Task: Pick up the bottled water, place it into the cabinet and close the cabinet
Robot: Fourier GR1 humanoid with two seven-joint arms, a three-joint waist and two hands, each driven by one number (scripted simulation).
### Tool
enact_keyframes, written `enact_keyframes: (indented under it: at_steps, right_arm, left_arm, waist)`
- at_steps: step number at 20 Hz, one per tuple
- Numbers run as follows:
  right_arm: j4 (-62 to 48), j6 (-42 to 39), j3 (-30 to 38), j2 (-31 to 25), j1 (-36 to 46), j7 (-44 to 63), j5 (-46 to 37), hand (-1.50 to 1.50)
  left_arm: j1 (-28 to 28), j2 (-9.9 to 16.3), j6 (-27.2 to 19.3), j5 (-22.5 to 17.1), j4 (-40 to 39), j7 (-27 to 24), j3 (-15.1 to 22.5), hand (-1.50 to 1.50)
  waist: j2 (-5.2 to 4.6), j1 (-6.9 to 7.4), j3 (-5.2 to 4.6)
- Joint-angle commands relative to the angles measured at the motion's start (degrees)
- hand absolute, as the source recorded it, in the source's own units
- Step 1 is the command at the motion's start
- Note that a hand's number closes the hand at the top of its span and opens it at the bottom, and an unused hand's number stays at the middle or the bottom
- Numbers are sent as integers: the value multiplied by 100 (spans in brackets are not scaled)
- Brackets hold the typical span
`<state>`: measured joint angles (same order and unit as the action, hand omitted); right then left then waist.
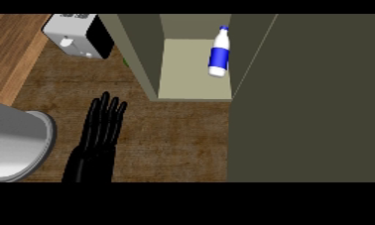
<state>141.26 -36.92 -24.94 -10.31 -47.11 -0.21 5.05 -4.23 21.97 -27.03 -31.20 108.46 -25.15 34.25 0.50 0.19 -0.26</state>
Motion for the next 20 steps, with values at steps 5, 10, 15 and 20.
enact_keyframes:
  at_steps: [5, 10, 15, 20]
  right_arm:
    - [907, 521, -1596, 397, 705, 1157, -1475, 150]
    - [620, 688, -2002, 659, 1501, 1483, -1657, 150]
    - [452, 860, -2227, 934, 2228, 2085, -1805, 150]
    - [49, 1337, -2450, 1006, 3036, 2453, -1810, 150]
  left_arm:
    - [-691, 498, 463, -338, 380, -314, -555, -150]
    - [-1045, 632, 696, -449, 411, -475, -655, -150]
    - [-1148, 744, 741, -634, 616, -314, -815, -150]
    - [-1427, 868, 1005, -640, 562, -564, -912, -150]
  waist:
    - [-15, 107, -18]
    - [14, 148, -26]
    - [32, 125, -36]
    - [46, 152, -46]
